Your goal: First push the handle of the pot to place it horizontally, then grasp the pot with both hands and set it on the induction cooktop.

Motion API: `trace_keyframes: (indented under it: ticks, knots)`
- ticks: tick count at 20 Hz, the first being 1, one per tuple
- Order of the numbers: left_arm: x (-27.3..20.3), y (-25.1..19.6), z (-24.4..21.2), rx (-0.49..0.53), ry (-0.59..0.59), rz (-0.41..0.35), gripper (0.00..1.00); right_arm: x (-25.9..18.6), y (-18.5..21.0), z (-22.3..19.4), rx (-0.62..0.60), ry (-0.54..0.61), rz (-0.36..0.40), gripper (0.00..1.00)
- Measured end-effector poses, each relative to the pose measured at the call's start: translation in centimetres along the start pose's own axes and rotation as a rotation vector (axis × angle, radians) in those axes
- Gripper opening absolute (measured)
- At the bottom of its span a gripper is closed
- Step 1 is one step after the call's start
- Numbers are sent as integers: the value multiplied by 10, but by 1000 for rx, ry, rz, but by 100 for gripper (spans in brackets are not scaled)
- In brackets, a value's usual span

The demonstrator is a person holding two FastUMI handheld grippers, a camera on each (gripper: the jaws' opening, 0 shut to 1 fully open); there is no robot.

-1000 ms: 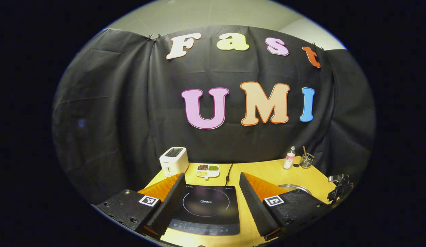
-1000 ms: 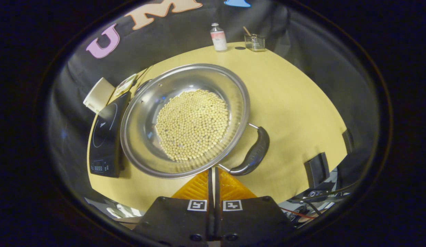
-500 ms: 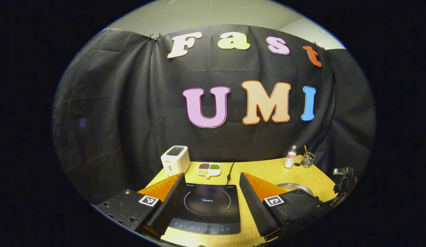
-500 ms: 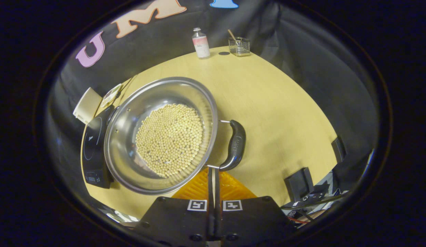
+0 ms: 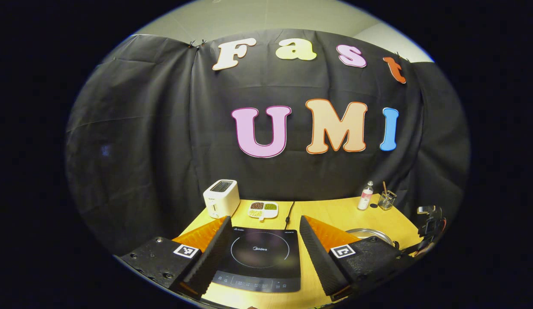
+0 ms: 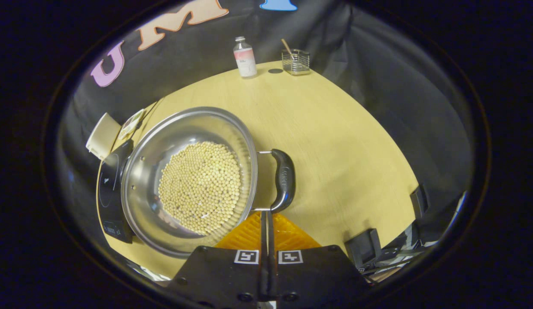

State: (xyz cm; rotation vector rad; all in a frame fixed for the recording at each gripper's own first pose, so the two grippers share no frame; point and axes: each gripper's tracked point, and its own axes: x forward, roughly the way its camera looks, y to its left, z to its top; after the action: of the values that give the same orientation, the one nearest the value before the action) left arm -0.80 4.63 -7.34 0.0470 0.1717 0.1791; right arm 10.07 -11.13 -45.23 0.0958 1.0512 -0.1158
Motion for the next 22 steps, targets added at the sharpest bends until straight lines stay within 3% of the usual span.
trace_keyframes:
  ticks: [22]
  knots:
    - [10,-37,-14,-8,58,-47,96,14,-3,37,-17,7,35,3]
